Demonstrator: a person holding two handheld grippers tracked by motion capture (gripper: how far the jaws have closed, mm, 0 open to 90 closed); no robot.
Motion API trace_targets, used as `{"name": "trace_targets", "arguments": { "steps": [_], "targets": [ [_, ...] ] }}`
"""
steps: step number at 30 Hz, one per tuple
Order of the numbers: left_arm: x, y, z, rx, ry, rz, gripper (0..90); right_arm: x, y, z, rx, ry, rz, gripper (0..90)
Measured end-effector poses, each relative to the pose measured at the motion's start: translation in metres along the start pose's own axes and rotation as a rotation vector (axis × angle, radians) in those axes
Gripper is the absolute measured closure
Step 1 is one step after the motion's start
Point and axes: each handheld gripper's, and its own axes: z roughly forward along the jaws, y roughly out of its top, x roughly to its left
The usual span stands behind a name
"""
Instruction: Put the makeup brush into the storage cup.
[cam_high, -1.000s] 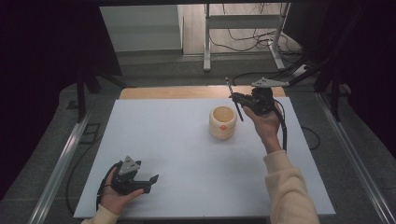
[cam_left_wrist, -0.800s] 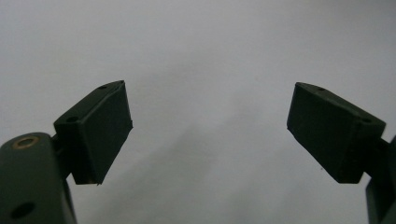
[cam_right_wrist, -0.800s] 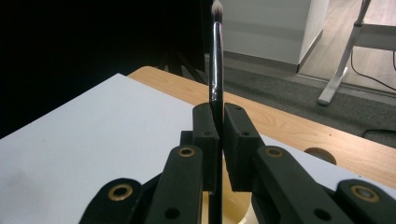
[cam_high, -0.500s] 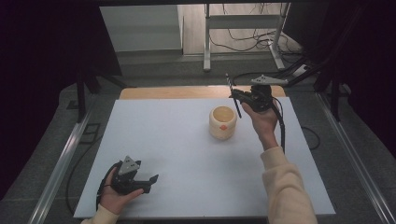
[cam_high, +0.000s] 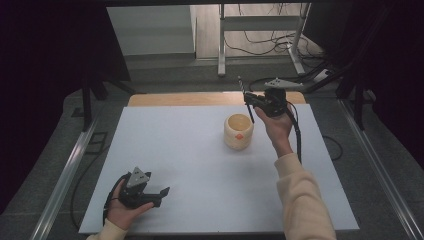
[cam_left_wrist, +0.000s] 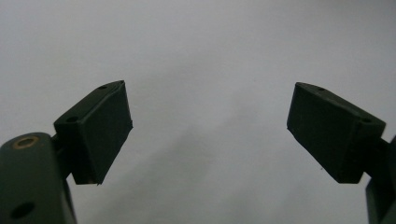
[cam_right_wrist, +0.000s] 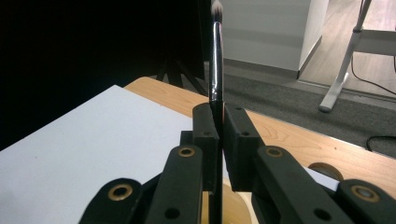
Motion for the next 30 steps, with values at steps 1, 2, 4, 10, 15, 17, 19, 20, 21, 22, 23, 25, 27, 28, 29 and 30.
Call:
{"name": "trace_targets", "arguments": {
  "steps": [1,2,4,10,15,17,19,20,21,22,23,25,27,28,29,30],
  "targets": [
    [0.000,0.000,0.000,0.000,0.001,0.000,14.2,0.000,0.000,0.001,-0.004,0.001,0.001,83.6],
    [0.000,0.000,0.000,0.001,0.000,0.000,14.2,0.001,0.000,0.002,-0.008,0.002,0.001,83.6],
    [0.000,0.000,0.000,0.001,0.000,0.000,14.2,0.001,-0.001,0.004,-0.009,0.003,0.005,83.6],
    [-0.001,0.000,0.000,0.000,0.000,0.002,14.3,0.003,-0.005,0.014,0.002,0.009,-0.007,83.6],
    [-0.001,0.000,0.000,0.003,0.000,0.003,14.3,0.004,-0.007,0.022,-0.001,0.013,-0.002,83.6],
    [-0.001,0.000,0.000,0.003,0.001,0.004,14.3,0.005,-0.008,0.025,-0.002,0.014,0.000,83.6],
    [-0.001,0.000,0.001,0.000,-0.001,0.004,14.3,0.005,-0.009,0.028,-0.004,0.014,0.002,83.6],
    [-0.001,0.000,0.001,0.001,-0.001,0.005,14.3,0.005,-0.010,0.029,-0.003,0.014,0.003,83.6],
    [-0.001,0.000,0.001,0.001,-0.001,0.004,14.3,0.005,-0.010,0.030,-0.004,0.010,0.004,83.6],
    [-0.001,0.000,0.001,0.001,-0.001,0.004,14.3,0.005,-0.011,0.031,-0.005,0.009,0.006,83.6],
    [-0.001,0.000,0.000,0.002,-0.001,0.005,14.3,0.005,-0.012,0.032,-0.007,0.009,0.008,83.6],
    [-0.001,0.000,0.000,0.000,-0.001,0.003,14.3,0.006,-0.013,0.035,-0.008,0.005,0.013,83.6],
    [-0.001,0.000,0.000,-0.001,0.000,0.002,14.3,0.006,-0.014,0.037,-0.007,0.004,0.014,83.5],
    [-0.001,0.000,0.000,-0.001,-0.001,0.002,14.4,0.006,-0.015,0.039,-0.007,0.002,0.015,83.6],
    [0.000,0.000,0.000,-0.002,-0.001,0.002,14.4,0.007,-0.017,0.040,-0.004,0.001,0.017,83.6],
    [0.000,0.000,0.000,0.000,-0.001,0.002,14.3,0.007,-0.018,0.041,-0.004,0.001,0.019,83.6]
  ]
}}
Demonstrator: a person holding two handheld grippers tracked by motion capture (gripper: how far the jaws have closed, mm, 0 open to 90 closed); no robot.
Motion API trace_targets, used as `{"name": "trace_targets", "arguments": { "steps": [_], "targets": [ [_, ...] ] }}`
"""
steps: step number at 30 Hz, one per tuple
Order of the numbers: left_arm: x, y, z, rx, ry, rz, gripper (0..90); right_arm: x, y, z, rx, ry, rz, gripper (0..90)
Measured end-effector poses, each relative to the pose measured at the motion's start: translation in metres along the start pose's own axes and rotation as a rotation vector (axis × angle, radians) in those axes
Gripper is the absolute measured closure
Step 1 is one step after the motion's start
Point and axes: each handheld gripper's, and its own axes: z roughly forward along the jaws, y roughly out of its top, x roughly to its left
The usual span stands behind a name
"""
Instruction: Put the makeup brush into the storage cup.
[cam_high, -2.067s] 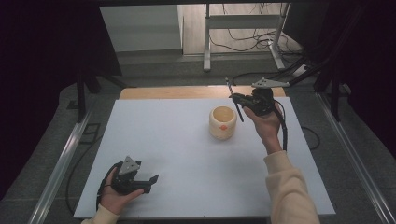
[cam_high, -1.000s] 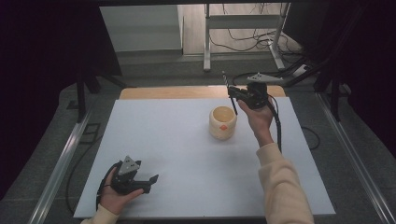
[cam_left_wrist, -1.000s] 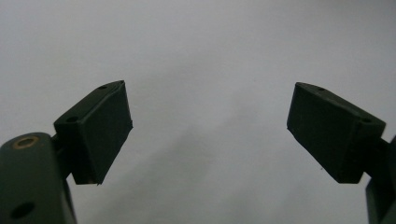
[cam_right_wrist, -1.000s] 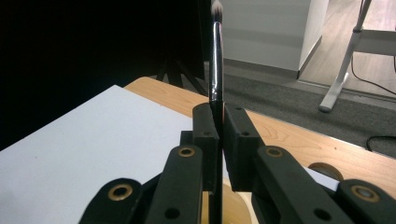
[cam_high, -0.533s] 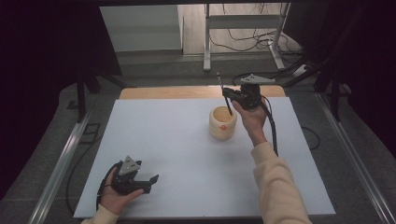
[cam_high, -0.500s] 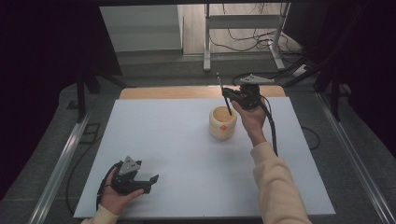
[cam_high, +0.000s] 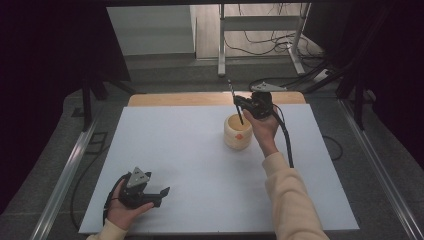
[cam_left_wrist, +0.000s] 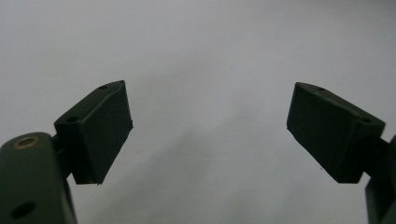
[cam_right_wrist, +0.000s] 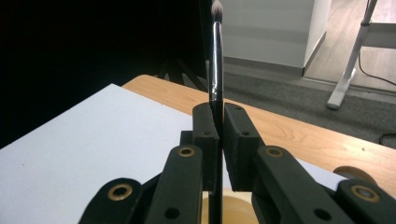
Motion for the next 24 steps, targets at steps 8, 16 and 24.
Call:
{"name": "trace_targets", "arguments": {
  "steps": [8,16,24],
  "targets": [
    [0.001,0.000,-0.001,-0.001,0.001,0.000,14.4,-0.001,-0.007,0.005,0.005,-0.005,0.016,83.5],
    [0.001,0.000,-0.001,0.000,0.000,0.001,14.4,-0.003,-0.015,0.008,0.020,-0.005,0.026,83.4],
    [0.001,0.000,-0.001,-0.001,-0.002,-0.001,14.4,-0.010,-0.024,0.004,0.033,-0.008,0.058,47.4]
  ]
}}
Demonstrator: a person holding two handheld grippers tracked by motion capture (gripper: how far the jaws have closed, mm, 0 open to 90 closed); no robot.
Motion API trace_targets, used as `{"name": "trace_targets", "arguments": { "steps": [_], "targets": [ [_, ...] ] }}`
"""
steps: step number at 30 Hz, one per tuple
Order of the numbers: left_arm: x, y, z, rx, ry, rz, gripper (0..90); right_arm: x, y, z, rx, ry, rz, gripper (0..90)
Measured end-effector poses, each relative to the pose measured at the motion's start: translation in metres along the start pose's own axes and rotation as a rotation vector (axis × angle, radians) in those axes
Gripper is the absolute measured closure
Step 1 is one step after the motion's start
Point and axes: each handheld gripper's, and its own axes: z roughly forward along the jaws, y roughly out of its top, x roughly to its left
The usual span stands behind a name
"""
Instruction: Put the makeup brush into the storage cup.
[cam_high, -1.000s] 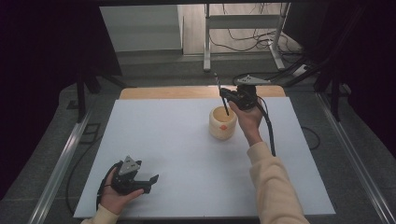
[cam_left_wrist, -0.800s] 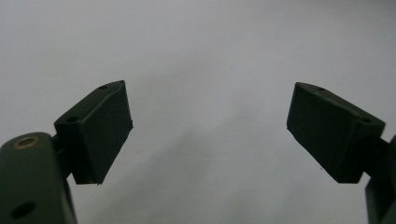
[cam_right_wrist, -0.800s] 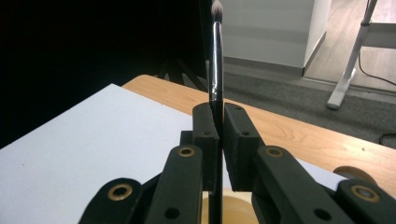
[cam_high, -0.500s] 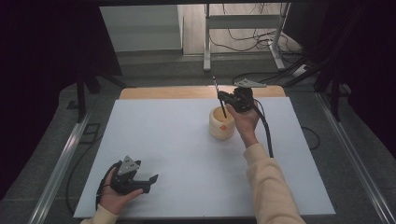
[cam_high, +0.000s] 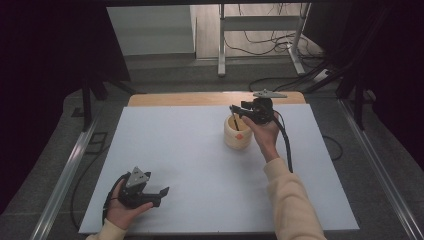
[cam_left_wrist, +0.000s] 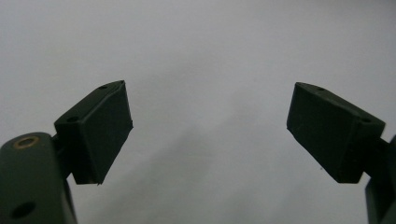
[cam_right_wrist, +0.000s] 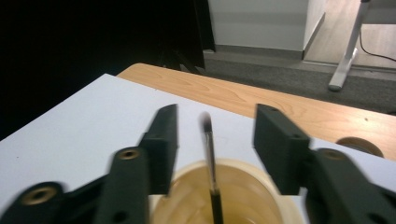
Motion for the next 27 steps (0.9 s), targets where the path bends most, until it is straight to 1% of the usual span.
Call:
{"name": "trace_targets", "arguments": {
  "steps": [3,8,9,13,15,17,19,21,25,27],
  "targets": [
    [0.000,0.000,0.000,0.000,0.001,0.000,14.3,-0.004,-0.001,-0.003,0.015,0.005,0.016,38.3],
    [0.000,0.000,0.000,0.000,0.000,0.000,14.4,-0.005,-0.002,-0.008,0.056,0.034,0.012,30.1],
    [0.000,0.000,0.000,0.000,0.000,0.000,14.3,-0.005,-0.002,-0.009,0.066,0.047,0.014,29.5],
    [0.000,0.000,-0.001,-0.003,0.003,-0.002,14.3,-0.002,-0.002,-0.013,0.087,0.065,-0.002,26.0],
    [0.000,0.000,-0.001,-0.001,0.005,-0.001,14.3,0.000,-0.001,-0.015,0.094,0.057,-0.019,24.3],
    [0.000,0.000,0.000,-0.001,0.005,-0.002,14.3,0.001,0.000,-0.019,0.089,0.056,-0.032,24.0],
    [0.001,0.000,0.000,-0.001,0.005,-0.004,14.3,0.003,0.001,-0.024,0.088,0.068,-0.036,23.6],
    [0.001,0.000,0.000,0.002,0.007,-0.004,14.4,0.005,0.001,-0.029,0.090,0.071,-0.050,23.3],
    [0.002,0.000,0.000,-0.002,0.009,-0.009,14.4,0.009,-0.002,-0.040,0.103,0.070,-0.089,23.0],
    [0.002,0.000,0.000,-0.004,0.009,-0.009,14.4,0.009,-0.005,-0.045,0.098,0.080,-0.091,23.0]
  ]
}}
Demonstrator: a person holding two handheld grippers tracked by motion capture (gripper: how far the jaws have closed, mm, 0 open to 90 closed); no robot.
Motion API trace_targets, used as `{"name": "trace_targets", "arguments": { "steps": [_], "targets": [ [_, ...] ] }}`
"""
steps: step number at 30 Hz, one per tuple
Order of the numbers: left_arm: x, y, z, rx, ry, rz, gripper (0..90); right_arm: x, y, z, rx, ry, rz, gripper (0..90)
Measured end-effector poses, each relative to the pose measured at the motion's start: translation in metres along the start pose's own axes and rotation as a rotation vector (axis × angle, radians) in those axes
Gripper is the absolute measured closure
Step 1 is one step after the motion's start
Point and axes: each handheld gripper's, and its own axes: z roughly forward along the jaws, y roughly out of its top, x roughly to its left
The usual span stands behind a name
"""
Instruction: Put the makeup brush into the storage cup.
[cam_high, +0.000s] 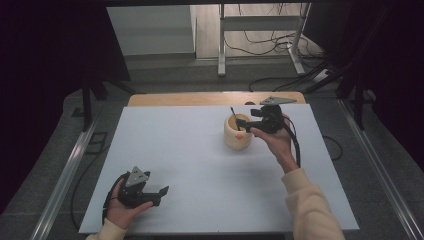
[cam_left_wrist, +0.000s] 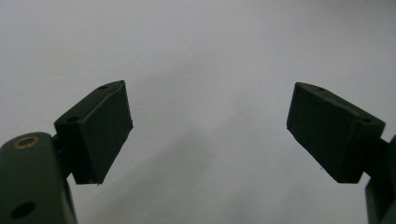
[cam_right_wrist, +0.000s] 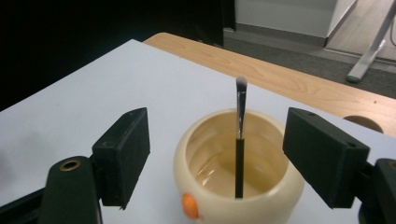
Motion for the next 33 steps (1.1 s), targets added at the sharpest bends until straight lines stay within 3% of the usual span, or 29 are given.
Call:
{"name": "trace_targets", "arguments": {
  "steps": [11,18,27,33],
  "targets": [
    [0.003,0.002,0.003,-0.013,-0.002,-0.011,14.9,0.004,-0.021,-0.023,0.018,0.011,-0.033,23.2],
    [0.001,0.001,0.003,-0.007,0.010,-0.005,14.9,-0.001,-0.038,-0.037,0.006,-0.015,-0.025,24.3],
    [0.001,0.001,0.002,-0.014,0.028,-0.003,14.9,0.001,-0.057,-0.056,0.037,-0.003,-0.055,23.6],
    [0.000,0.000,0.004,-0.011,0.027,0.010,14.9,0.001,-0.079,-0.073,0.068,-0.012,-0.055,22.5]
  ]
}}
